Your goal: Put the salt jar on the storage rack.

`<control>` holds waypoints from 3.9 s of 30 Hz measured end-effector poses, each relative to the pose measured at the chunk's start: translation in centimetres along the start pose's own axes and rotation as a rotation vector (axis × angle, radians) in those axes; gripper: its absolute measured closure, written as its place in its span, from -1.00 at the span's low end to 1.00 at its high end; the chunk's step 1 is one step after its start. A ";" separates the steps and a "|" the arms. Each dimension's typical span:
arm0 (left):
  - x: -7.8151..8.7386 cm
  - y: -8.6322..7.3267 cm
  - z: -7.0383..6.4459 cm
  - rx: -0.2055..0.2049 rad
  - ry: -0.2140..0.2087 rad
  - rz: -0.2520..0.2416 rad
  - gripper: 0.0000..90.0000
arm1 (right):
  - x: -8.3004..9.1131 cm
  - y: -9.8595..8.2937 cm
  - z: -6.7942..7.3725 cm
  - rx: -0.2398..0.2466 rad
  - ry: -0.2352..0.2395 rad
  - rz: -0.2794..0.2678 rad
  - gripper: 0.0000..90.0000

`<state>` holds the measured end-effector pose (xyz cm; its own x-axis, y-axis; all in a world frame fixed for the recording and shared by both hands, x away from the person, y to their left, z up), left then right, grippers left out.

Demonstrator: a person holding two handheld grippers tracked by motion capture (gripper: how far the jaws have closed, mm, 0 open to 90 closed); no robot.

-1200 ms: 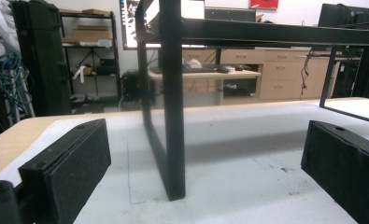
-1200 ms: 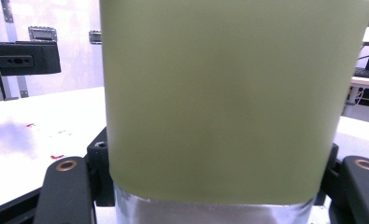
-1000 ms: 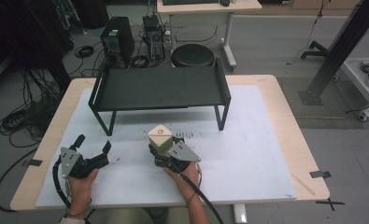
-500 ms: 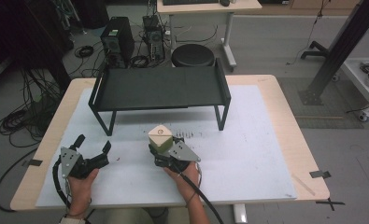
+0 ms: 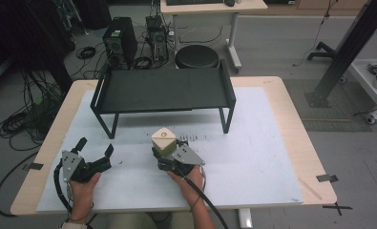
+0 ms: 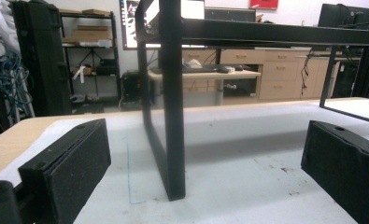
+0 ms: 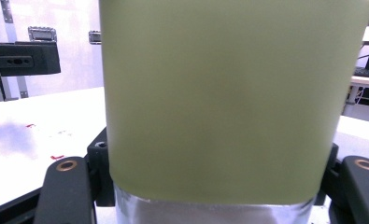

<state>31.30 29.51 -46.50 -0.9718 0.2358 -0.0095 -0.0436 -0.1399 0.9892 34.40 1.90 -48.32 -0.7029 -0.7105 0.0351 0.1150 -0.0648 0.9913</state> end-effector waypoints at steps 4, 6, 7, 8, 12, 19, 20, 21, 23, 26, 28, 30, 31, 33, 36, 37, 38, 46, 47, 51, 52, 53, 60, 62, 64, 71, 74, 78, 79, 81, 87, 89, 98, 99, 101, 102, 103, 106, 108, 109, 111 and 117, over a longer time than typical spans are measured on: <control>0.0 0.0 0.0 0.000 0.000 0.000 -0.96 | 0.0 0.0 0.0 0.000 0.000 0.000 -0.34; 0.0 0.0 0.0 0.000 0.000 0.000 -0.96 | 0.0 0.0 0.0 -0.003 0.002 0.002 -0.34; 0.0 0.0 0.0 0.000 0.000 0.000 -0.96 | 0.0 0.0 0.0 -0.003 0.002 0.002 -0.34; 0.0 0.0 0.0 0.000 0.000 0.001 -0.96 | 0.0 0.0 0.0 -0.006 0.004 0.003 -0.33; 0.0 0.0 0.0 -0.001 0.000 0.001 -0.96 | 0.0 0.0 0.0 -0.007 0.000 0.005 -0.33; 0.0 0.0 0.0 0.000 0.001 0.001 -0.96 | -0.1 0.1 0.0 -0.011 -0.002 0.006 -0.34; 0.0 0.0 0.0 -0.001 0.000 0.002 -0.96 | -0.1 0.1 0.0 -0.010 -0.002 0.006 -0.33; 0.0 0.0 0.0 -0.001 0.000 0.002 -0.96 | -0.1 0.1 0.0 -0.010 -0.003 0.007 -0.34; 0.0 0.0 0.0 0.000 0.001 0.001 -0.96 | -0.1 0.1 0.0 -0.007 -0.004 0.010 -0.34; 0.0 0.0 0.0 -0.001 0.000 0.002 -0.96 | -0.1 0.2 0.0 -0.006 -0.005 0.012 -0.34; 0.0 0.0 0.0 -0.001 0.001 0.002 -0.96 | -0.1 0.2 0.0 -0.012 -0.005 0.012 -0.34; 0.0 0.0 0.0 -0.001 0.000 0.002 -0.96 | -0.1 0.2 -0.1 -0.017 -0.003 0.013 -0.34; 0.0 0.0 0.0 -0.001 0.001 0.002 -0.96 | -0.1 0.2 -0.1 -0.019 -0.002 0.013 -0.34; 0.0 0.0 0.0 0.000 0.001 0.002 -0.96 | -0.1 0.2 -0.1 -0.021 -0.002 0.012 -0.34; 0.0 0.0 0.0 -0.001 0.001 0.002 -0.96 | -0.1 0.3 -0.1 -0.025 0.000 0.014 -0.34; 0.0 0.0 0.0 -0.001 0.001 0.001 -0.96 | 0.0 0.3 -0.1 -0.018 -0.004 0.014 -0.34; 0.0 0.0 0.0 -0.001 0.001 0.002 -0.96 | 0.0 0.4 -0.1 -0.011 -0.006 0.014 -0.33; 0.0 0.0 0.0 0.000 0.001 0.001 -0.96 | 0.2 1.1 -0.2 -0.033 0.003 0.006 -0.33; 0.0 0.0 0.0 0.000 0.001 0.001 -0.96 | 0.2 1.3 -0.2 -0.033 0.003 0.001 -0.33; 0.0 0.0 0.0 0.000 0.001 0.001 -0.96 | 0.4 2.0 -0.1 -0.037 0.015 -0.016 -0.33; 0.0 0.0 0.0 -0.001 0.001 0.001 -0.96 | 0.4 2.2 -0.1 -0.039 0.017 -0.016 -0.34; 0.0 0.0 0.0 -0.001 0.001 0.001 -0.96 | 0.4 2.3 -0.1 -0.041 0.021 -0.015 -0.33; 0.0 0.0 0.0 -0.001 0.001 0.001 -0.96 | 0.8 3.2 -0.1 -0.052 0.033 -0.005 -0.33; 0.0 0.0 0.0 -0.001 0.001 0.001 -0.96 | 0.9 3.4 -0.1 -0.050 0.040 -0.001 -0.34; 0.0 0.0 0.0 0.000 0.001 0.000 -0.96 | 1.0 3.7 0.0 -0.050 0.045 0.005 -0.33; 0.0 0.0 0.0 0.000 0.001 0.000 -0.96 | 1.2 4.3 0.1 -0.061 0.063 0.020 -0.34; 0.0 0.0 0.0 0.000 0.001 0.000 -0.96 | 1.3 4.7 0.1 -0.056 0.066 0.024 -0.34; 0.0 0.0 0.0 -0.001 0.001 0.000 -0.96 | 1.5 5.1 0.1 -0.063 0.074 0.021 -0.34; 0.0 0.0 0.0 -0.001 0.001 0.000 -0.96 | 1.6 5.3 0.1 -0.062 0.073 0.020 -0.34; 0.0 0.0 0.0 -0.001 0.001 0.000 -0.96 | 1.6 5.6 0.0 -0.061 0.074 0.019 -0.34; 0.0 0.0 0.0 -0.001 0.001 0.000 -0.96 | 2.0 6.7 0.0 -0.067 0.079 0.011 -0.34; 0.0 0.0 0.0 0.000 0.001 0.000 -0.96 | 2.1 7.2 0.0 -0.069 0.081 0.005 -0.34; 0.0 0.0 0.0 0.000 0.001 0.001 -0.96 | 2.7 9.9 -0.2 -0.077 0.093 -0.022 -0.34; 0.0 0.0 0.0 0.000 0.001 0.001 -0.96 | 2.7 9.9 -0.2 -0.077 0.093 -0.022 -0.34; 0.0 0.0 0.0 0.000 0.001 0.001 -0.96 | 2.8 10.7 -0.3 -0.060 0.089 -0.018 -0.34; 0.0 0.0 0.0 0.000 0.001 0.001 -0.96 | 2.8 10.7 -0.3 -0.060 0.089 -0.018 -0.34; 0.0 0.0 0.0 0.000 0.001 0.001 -0.96 | 2.9 11.2 -0.3 -0.059 0.090 -0.020 -0.34; 0.0 0.0 0.0 0.000 0.001 0.001 -0.96 | 3.1 12.0 -0.4 -0.056 0.091 -0.028 -0.34; 0.0 0.0 0.0 0.000 0.000 0.001 -0.96 | 3.2 12.5 -0.4 -0.056 0.091 -0.030 -0.34; 0.0 0.0 0.0 0.000 0.000 0.001 -0.96 | 3.3 12.8 -0.4 -0.055 0.092 -0.031 -0.34; 0.0 0.0 0.0 0.000 0.000 0.000 -0.96 | 3.3 13.3 -0.5 -0.056 0.095 -0.032 -0.34; 0.0 0.0 0.0 -0.002 0.000 0.002 -0.96 | 3.5 14.6 -0.7 -0.052 0.099 -0.033 -0.34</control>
<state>31.30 29.52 -46.50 -0.9718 0.2356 -0.0073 -0.0419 -0.1421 0.9890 34.11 -2.03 -33.84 -0.6340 -0.7732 -0.0124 0.1312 -0.1233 0.9837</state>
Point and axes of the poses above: each handheld gripper's, and its own axes: x roughly backward along the jaws, y roughly out of its top, z roughly to its left, the point moved 4 cm from there along -x, roughly forward along the jaws, and after that the axes turned 9 degrees about -x, right-handed, at the moved point
